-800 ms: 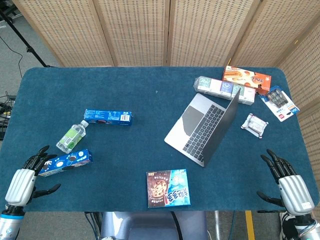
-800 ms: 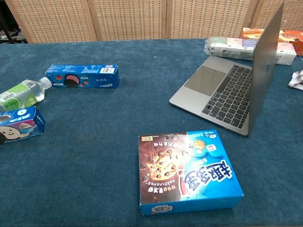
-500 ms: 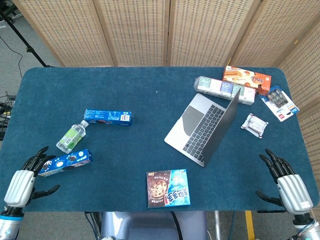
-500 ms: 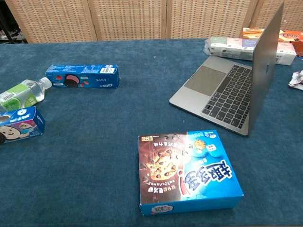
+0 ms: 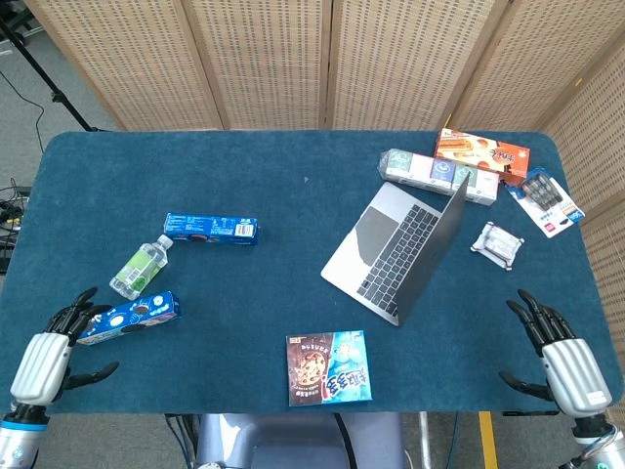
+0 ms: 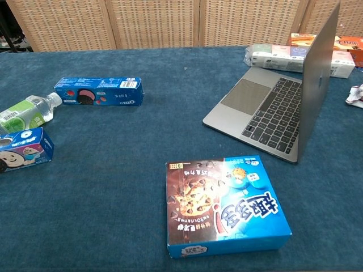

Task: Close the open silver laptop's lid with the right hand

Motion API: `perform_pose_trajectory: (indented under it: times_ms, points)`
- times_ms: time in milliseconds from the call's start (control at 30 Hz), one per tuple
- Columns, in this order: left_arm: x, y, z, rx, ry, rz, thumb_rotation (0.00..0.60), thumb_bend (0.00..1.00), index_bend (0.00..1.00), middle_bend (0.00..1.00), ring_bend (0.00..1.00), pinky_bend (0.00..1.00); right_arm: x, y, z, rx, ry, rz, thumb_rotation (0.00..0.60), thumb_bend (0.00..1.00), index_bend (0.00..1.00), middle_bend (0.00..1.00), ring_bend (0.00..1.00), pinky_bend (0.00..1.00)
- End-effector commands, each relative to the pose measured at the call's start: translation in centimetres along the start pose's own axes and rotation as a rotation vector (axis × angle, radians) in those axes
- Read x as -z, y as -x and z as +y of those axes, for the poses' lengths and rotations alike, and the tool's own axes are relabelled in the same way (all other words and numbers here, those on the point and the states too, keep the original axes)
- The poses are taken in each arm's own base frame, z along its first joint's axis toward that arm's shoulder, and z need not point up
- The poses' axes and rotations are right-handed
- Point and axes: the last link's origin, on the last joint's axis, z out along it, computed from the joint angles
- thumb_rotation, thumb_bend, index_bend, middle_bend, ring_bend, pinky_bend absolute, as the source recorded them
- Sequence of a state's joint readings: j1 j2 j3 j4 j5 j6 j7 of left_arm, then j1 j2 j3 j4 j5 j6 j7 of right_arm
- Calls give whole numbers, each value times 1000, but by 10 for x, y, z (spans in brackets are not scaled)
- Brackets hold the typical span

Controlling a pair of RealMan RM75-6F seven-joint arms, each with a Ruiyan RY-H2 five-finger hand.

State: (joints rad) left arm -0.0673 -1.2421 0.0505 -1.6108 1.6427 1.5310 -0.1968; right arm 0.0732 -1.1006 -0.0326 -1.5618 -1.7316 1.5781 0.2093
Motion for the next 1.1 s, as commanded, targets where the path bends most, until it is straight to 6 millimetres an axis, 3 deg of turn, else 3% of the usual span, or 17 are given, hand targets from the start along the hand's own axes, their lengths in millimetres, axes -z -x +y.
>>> perform_pose_trajectory:
  times_ms: [33,300,1100]
  points:
    - [0,4,0,6,-1,-17,600,11,247,110,190,185,-1,0,1,-4,3,3,600,17,57,8,109,136]
    - [7,19,-6,8,-20,-99,600,12,247,110,191,186,-10,0,-1,-12,-10,-2,600,17,57,8,109,136]
    - [9,22,-5,9,-3,-103,600,12,247,110,190,186,-103,4,-65,-95,-222,-108,600,17,64,10,110,136]
